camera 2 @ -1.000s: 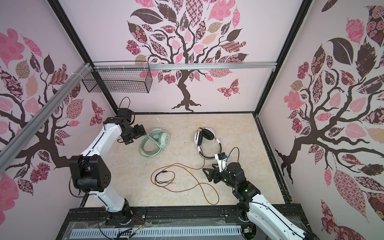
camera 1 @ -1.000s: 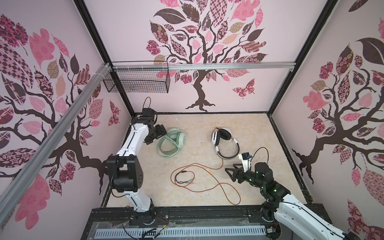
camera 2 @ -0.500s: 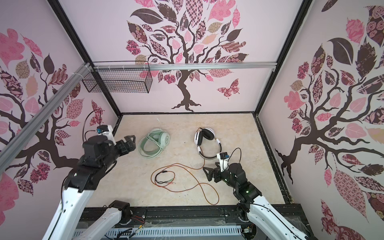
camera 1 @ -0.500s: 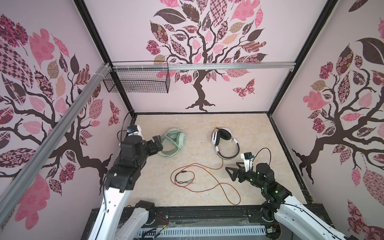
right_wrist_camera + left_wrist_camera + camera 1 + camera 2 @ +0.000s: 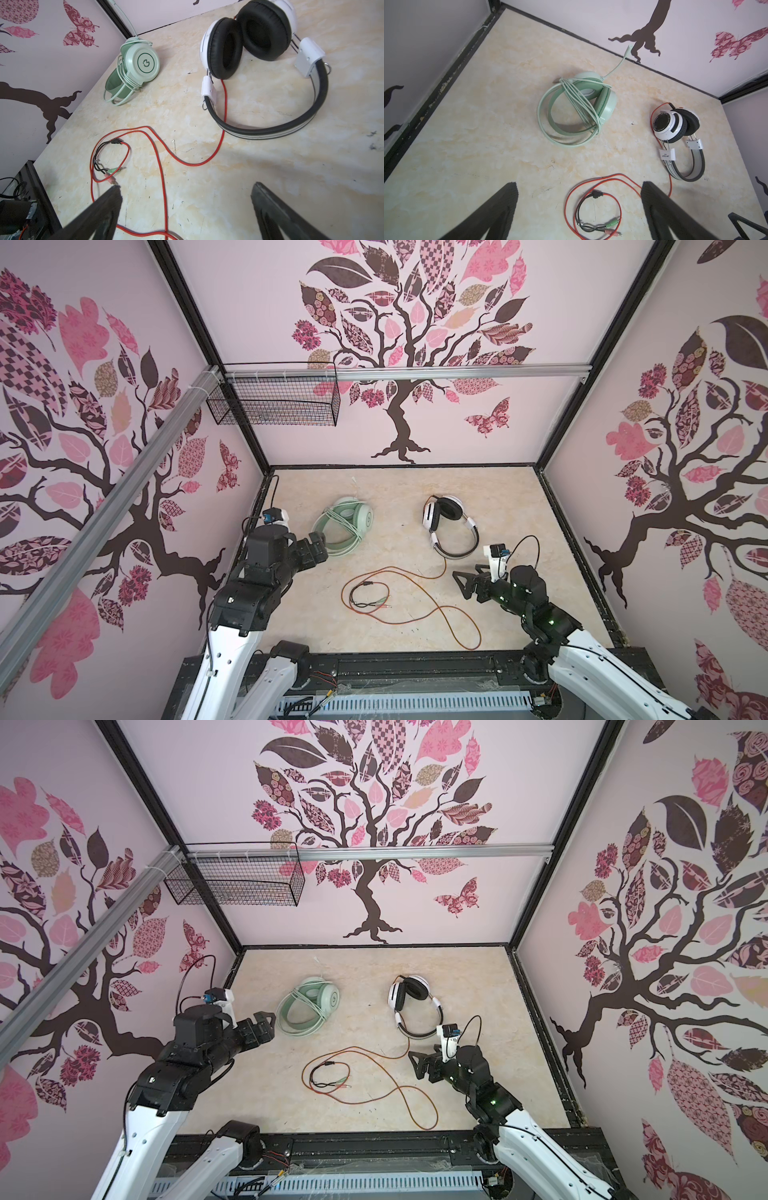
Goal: Wrap the headphones
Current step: 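Retract the left gripper toward the robot while the right gripper rises, then reach the right gripper to the white headset's earcup hinge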
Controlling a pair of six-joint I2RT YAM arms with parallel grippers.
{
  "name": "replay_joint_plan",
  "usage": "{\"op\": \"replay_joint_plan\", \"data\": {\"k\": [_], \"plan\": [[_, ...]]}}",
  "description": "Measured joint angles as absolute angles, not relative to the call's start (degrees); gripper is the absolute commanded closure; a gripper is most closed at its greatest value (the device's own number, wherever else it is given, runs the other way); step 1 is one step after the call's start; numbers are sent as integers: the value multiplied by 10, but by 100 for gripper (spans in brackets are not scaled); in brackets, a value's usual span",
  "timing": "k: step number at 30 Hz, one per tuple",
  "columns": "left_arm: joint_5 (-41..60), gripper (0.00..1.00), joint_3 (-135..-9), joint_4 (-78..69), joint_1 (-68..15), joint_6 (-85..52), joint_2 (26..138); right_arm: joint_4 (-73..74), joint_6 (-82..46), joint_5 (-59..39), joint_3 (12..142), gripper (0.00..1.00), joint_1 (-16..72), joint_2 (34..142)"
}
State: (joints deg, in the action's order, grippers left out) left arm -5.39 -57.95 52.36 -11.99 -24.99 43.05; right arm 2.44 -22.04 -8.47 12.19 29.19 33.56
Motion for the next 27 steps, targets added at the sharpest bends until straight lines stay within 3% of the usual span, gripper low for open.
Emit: {"op": "replay_joint_plan", "data": {"k": [6, 9, 11, 22, 27], "plan": [[-28, 6, -580, 524, -120, -239, 426, 51, -269, -80, 101, 0, 292, 357], [-21, 12, -580, 524, -120, -238, 411, 59, -306, -74, 84, 0, 292, 370], [-20, 4, -580, 523, -120, -233, 404, 58, -328, -74, 77, 0, 292, 380], [-6, 4, -580, 519, -120, -236, 385, 18, -387, -6, 123, 0, 292, 435], [49, 4, -557, 485, -120, -233, 350, -37, -370, 29, 230, 0, 292, 492]]}}
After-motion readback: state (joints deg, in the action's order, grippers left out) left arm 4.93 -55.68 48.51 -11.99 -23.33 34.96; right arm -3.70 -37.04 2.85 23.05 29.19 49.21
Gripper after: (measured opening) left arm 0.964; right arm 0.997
